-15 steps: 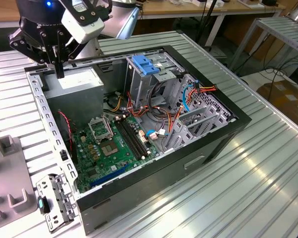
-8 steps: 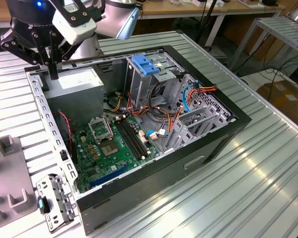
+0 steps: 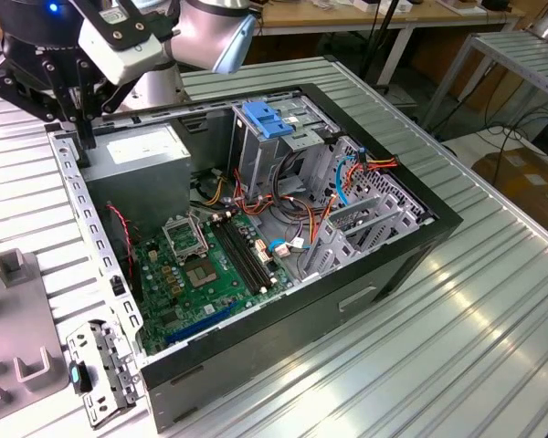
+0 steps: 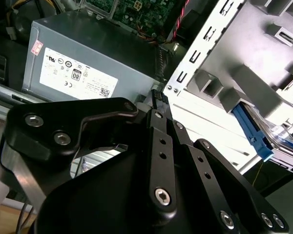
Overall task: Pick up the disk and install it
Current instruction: 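Reach for the disk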
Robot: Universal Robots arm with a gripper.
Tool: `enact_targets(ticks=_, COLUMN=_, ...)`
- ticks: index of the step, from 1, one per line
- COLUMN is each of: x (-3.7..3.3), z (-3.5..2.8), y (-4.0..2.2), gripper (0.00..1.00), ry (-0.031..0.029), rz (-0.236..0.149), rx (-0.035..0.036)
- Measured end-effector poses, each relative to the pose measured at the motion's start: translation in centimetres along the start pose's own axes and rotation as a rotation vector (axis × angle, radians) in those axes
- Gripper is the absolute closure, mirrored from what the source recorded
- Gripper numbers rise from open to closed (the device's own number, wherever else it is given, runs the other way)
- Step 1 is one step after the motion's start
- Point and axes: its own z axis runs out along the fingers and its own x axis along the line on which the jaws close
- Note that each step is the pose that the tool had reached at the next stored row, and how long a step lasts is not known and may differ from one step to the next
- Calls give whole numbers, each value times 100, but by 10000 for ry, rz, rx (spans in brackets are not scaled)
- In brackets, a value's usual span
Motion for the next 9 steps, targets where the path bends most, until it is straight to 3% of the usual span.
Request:
enact_targets(ticks=2, x=57, z=-1, y=-4, gripper=89, ry=-1, rz=-1, rx=-1)
enact_targets(ticks=9, x=164, z=-4, y=-12, gripper=89, ry=0, rz=0, rx=0)
